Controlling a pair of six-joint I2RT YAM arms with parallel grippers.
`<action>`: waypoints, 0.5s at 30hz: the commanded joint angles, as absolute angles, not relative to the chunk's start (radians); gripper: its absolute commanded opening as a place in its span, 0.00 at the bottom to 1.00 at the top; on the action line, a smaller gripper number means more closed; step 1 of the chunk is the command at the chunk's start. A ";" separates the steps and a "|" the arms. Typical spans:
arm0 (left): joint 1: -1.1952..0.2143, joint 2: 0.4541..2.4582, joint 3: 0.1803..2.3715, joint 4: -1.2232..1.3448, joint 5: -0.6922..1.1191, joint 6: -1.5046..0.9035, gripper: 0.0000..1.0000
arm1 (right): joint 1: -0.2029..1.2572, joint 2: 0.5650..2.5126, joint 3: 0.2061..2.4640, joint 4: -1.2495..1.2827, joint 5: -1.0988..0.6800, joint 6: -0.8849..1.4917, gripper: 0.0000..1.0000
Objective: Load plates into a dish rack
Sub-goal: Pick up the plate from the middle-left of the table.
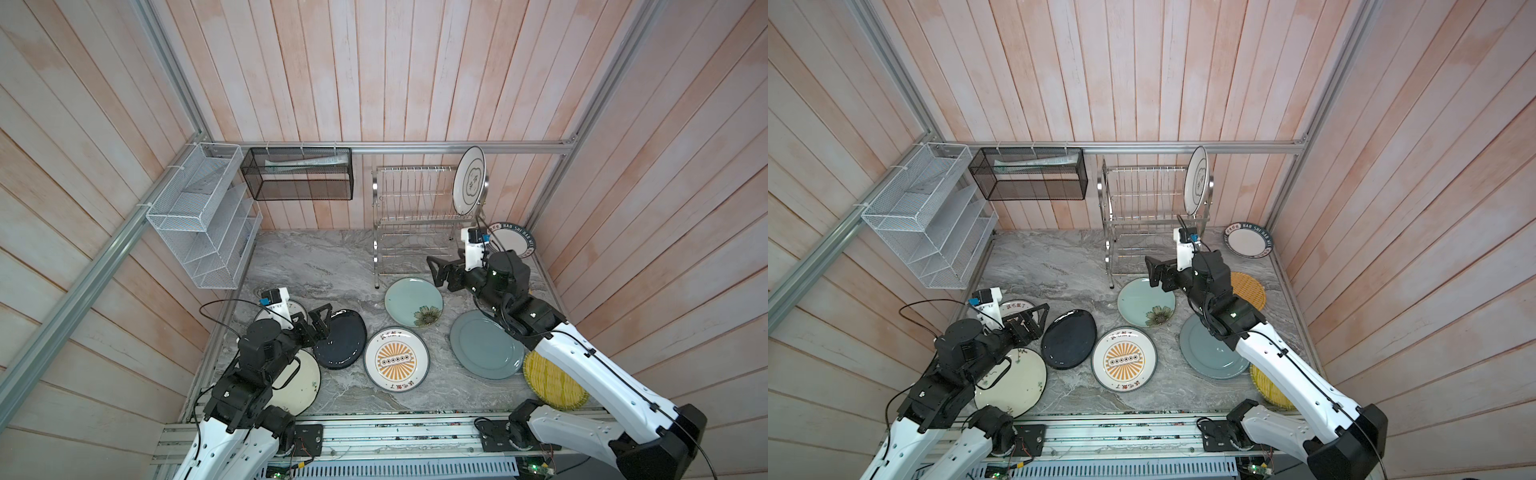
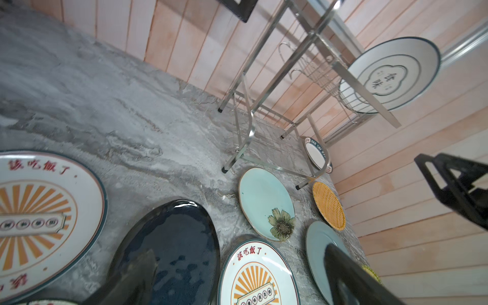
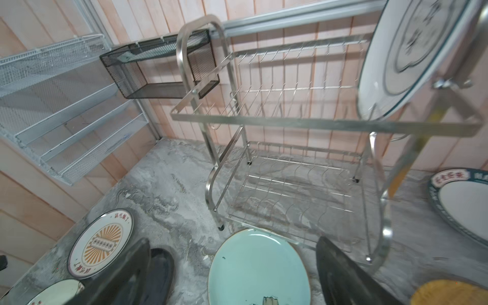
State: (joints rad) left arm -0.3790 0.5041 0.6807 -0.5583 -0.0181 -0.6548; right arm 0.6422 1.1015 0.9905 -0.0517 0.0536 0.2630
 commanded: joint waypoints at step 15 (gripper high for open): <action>0.519 0.785 0.563 -0.478 0.621 -0.634 1.00 | 0.806 1.131 0.630 0.398 -0.120 0.332 0.98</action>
